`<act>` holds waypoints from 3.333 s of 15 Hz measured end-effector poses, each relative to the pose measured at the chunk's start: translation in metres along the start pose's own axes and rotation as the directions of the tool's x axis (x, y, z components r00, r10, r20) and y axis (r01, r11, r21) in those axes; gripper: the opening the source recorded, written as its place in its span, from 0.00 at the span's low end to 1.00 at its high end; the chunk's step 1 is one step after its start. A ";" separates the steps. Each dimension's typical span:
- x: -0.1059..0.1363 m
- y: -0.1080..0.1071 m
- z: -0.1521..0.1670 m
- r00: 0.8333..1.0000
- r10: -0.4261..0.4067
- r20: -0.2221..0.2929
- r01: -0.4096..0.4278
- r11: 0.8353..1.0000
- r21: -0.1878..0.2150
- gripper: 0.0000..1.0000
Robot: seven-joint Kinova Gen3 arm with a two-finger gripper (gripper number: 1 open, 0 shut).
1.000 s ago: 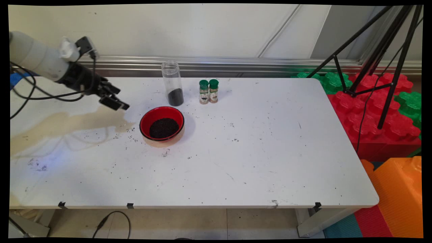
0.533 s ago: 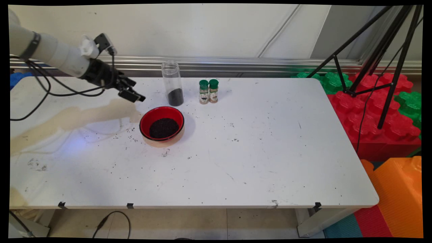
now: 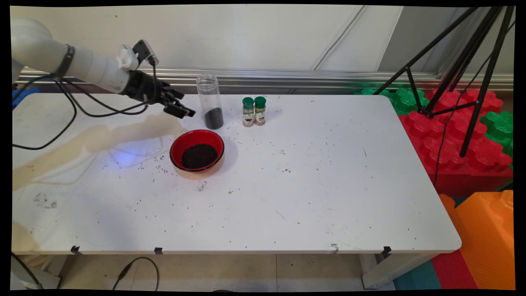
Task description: Pick up the black seasoning powder from the table, then pour the black seasoning powder in the red bowl
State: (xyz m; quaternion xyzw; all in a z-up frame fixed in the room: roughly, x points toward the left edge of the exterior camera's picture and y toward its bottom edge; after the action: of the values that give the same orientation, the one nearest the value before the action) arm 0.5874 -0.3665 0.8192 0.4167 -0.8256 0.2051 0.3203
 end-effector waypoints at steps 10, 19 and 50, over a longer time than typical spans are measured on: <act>-0.007 -0.014 0.055 0.991 0.023 -0.129 -0.032 0.997 -0.065 1.00; -0.012 -0.018 0.079 0.981 0.041 -0.191 -0.061 0.993 -0.099 1.00; 0.037 -0.035 0.041 0.921 0.207 -0.329 -0.263 0.955 -0.135 0.00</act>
State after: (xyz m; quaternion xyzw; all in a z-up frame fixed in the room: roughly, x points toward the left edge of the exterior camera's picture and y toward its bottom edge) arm 0.5851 -0.4315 0.8182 0.2467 -0.8238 0.2311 0.4551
